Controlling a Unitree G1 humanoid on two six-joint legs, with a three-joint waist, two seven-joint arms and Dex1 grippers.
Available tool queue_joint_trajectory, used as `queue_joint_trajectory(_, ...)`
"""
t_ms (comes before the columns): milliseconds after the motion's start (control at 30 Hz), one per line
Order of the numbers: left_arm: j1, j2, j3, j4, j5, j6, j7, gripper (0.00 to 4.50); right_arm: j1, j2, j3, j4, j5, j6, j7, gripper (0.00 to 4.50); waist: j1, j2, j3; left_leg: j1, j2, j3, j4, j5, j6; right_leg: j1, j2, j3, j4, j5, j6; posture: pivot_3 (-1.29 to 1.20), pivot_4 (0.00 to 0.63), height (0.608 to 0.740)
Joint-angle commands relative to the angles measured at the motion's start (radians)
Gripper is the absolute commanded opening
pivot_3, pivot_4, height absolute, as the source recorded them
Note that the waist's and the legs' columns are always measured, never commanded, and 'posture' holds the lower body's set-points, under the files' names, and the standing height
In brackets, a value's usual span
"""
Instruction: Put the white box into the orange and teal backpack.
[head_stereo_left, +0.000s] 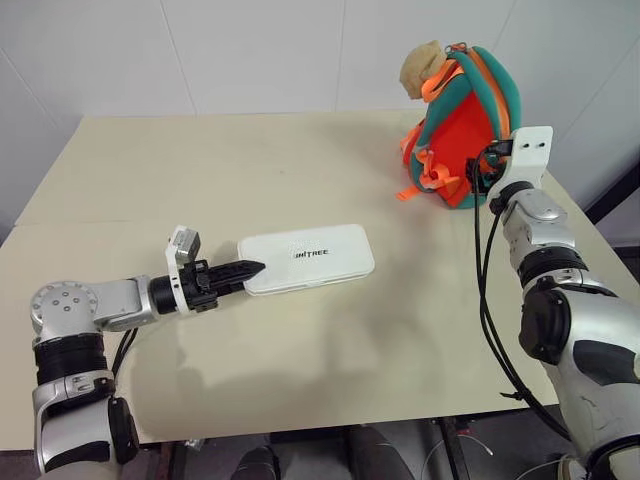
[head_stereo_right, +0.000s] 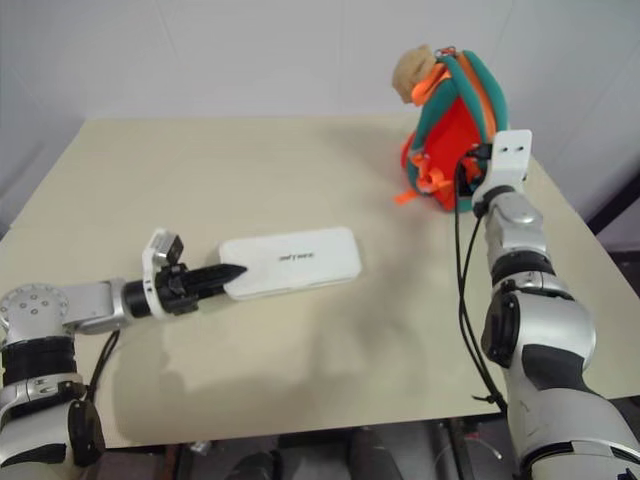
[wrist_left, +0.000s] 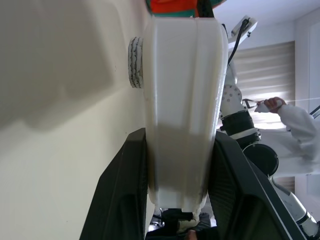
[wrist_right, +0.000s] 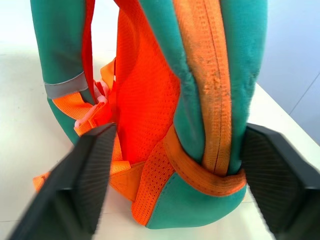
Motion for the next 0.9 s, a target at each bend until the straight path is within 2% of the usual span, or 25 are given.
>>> queue_joint_trajectory(33, 0.003, 0.009, 0.031, -0.040, -0.050, 0.001, 0.006, 1.28, -0.033, -0.009, -0.007, -0.010, -0.003, -0.018, -0.012, 3.02, 0.000, 0.000, 0.000, 0.000, 0.000, 0.000, 0.000, 0.000, 0.000, 0.000, 0.000, 0.000, 0.000, 0.000, 0.000, 0.00, 0.150, 0.740)
queue_joint_trajectory(300, -0.004, 0.001, 0.034, -0.038, -0.048, 0.001, 0.021, 1.28, -0.031, -0.019, -0.010, -0.009, -0.010, -0.015, -0.021, 0.48, -0.005, 0.000, 0.000, 0.000, 0.000, 0.000, 0.000, 0.000, 0.000, 0.000, 0.000, 0.000, 0.000, 0.000, 0.000, 0.00, 0.150, 0.740)
queue_joint_trajectory(333, -0.003, 0.000, 0.033, -0.039, -0.047, 0.001, 0.021, 1.28, -0.031, -0.019, -0.010, -0.009, -0.010, -0.014, -0.021, 0.35, -0.005, 0.000, 0.000, 0.000, 0.000, 0.000, 0.000, 0.000, 0.000, 0.000, 0.000, 0.000, 0.000, 0.000, 0.000, 0.00, 0.150, 0.740)
queue_joint_trajectory(900, 0.003, -0.013, 0.027, -0.044, -0.038, 0.001, 0.014, 1.28, -0.021, 0.005, -0.027, -0.058, 0.045, -0.059, 0.048, 0.35, -0.022, 0.000, 0.000, 0.000, 0.000, 0.000, 0.000, 0.000, 0.000, 0.000, 0.000, 0.000, 0.000, 0.000, 0.000, 0.00, 0.150, 0.740)
